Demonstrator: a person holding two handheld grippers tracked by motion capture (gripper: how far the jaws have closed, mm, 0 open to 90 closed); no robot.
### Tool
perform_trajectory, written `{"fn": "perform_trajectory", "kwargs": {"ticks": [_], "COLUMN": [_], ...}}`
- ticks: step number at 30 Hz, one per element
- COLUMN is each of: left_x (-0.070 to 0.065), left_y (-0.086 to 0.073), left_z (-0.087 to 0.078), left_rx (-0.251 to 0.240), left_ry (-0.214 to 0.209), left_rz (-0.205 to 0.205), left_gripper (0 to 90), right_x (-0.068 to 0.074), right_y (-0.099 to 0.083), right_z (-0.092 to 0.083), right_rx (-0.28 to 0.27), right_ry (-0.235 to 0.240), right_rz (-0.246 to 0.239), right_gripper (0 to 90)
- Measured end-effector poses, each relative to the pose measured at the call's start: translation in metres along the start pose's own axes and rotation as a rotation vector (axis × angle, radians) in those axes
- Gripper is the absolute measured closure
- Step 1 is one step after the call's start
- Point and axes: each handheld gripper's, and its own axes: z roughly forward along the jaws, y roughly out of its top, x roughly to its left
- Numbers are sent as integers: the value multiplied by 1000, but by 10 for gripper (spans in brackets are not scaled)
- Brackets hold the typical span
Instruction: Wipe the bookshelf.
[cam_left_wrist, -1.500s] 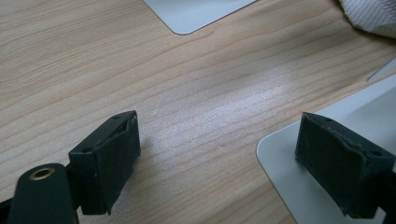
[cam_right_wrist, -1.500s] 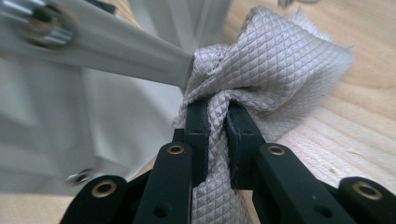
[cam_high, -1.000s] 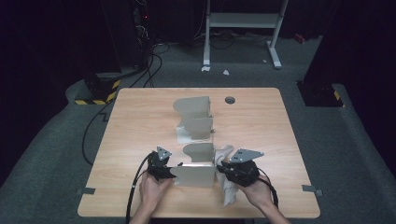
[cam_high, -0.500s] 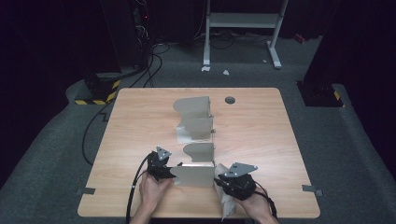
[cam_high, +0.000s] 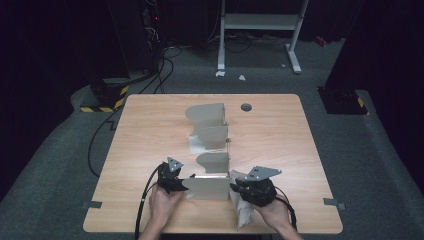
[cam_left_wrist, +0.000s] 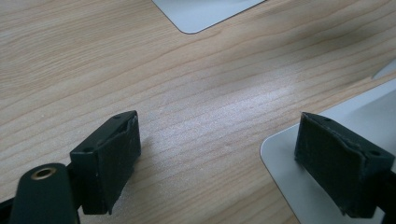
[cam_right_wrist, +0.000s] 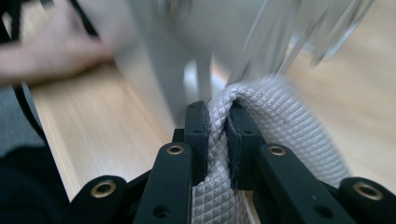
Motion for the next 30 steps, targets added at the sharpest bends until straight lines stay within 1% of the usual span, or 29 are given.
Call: {"fn": "perform_trajectory", "kwargs": {"ticks": [1,2,3,4,6,10,12,13,14,15,16,17,18,19,20,22,24,26,29,30], "left_x": [0,0,0,0,0,0,-1,-1,-1,-1,-1,-1,0,-1,0,0,0,0,0,0], "left_y": [0,0,0,0,0,0,0,0,0,0,0,0,0,0,0,0,0,0,0,0], "left_z": [0,0,0,0,0,0,0,0,0,0,0,0,0,0,0,0,0,0,0,0], "left_rx": [0,0,-1,-1,-3,-6,-6,-5,-5,-5,-6,-6,-6,-6,-6,-6,-6,-6,-6,-6], "left_ry": [0,0,0,0,-3,-7,-7,-7,-7,-7,-7,-7,-8,-8,-8,-8,-9,-9,-10,-10], "left_rz": [0,0,0,0,-1,3,2,3,3,3,2,2,3,4,4,5,4,5,5,5], "left_gripper": [146,148,148,148,153,159,159,159,159,162,162,162,163,163,163,164,164,164,166,166], "right_x": [-1,-1,-1,-1,-6,-9,-12,-13,-14,-14,-17,-17,-17,-16,-17,-17,-20,-25,-33,-33], "right_y": [11,11,16,16,15,10,3,-3,-7,-7,-18,-18,-26,-29,-31,-32,-30,-23,-13,-13], "right_z": [-6,-6,-7,-7,-6,-3,6,14,18,18,27,27,35,36,38,40,40,37,31,31], "right_rx": [-23,-23,-22,-25,-33,-44,-20,12,29,29,64,64,95,102,118,123,128,108,86,86], "right_ry": [-4,-4,-30,-35,-18,-13,9,7,10,10,37,37,38,31,40,43,39,34,11,11], "right_rz": [-13,-13,-38,-42,-21,4,29,39,43,43,75,75,80,79,80,78,76,88,97,97], "right_gripper": [803,803,804,803,803,806,809,810,810,810,810,810,814,813,813,812,812,812,812,812]}}
